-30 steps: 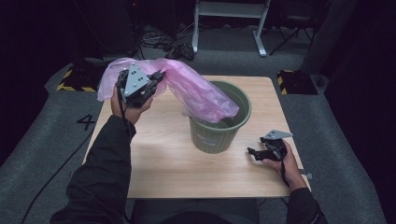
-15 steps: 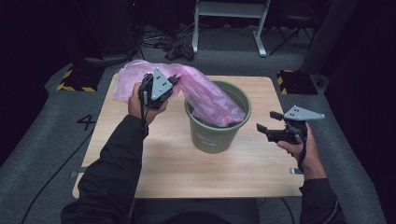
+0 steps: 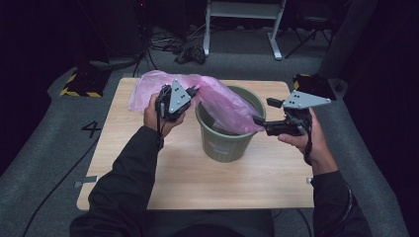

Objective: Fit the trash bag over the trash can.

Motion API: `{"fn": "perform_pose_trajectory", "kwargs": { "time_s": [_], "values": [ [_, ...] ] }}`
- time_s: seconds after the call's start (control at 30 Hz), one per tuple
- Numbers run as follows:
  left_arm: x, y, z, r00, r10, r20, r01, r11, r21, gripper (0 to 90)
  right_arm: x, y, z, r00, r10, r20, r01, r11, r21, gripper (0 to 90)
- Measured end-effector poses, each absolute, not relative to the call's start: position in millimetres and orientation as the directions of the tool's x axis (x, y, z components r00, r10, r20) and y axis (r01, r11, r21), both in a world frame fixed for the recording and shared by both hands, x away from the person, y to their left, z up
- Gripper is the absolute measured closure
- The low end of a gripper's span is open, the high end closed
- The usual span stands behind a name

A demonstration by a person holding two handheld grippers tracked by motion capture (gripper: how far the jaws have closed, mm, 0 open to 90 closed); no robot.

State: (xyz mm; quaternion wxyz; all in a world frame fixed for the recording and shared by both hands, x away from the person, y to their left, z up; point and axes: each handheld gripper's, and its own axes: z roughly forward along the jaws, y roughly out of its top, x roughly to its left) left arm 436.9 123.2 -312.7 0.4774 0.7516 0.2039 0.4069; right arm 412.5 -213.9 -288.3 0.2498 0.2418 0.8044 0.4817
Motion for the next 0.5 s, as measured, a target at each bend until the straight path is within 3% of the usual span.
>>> {"fn": "perform_pose_trajectory", "kwargs": {
  "time_s": [0.17,0.33,0.5],
  "values": [
    [432.8,124.2,-315.3,0.590,0.695,0.410,-0.089,-0.449,0.889,88.9,426.2,-194.1,-293.5,-0.754,0.625,-0.204,0.180,0.495,0.850,27.7],
    [425.9,131.0,-316.5,0.595,0.702,0.392,-0.101,-0.419,0.903,88.9,444.8,-180.5,-301.9,-0.770,0.618,-0.159,0.252,0.524,0.814,48.5],
    [422.3,140.7,-315.1,0.591,0.711,0.380,-0.107,-0.398,0.911,88.9,452.6,-167.5,-303.0,-0.791,0.595,-0.142,0.269,0.547,0.793,56.7]
  ]
}}
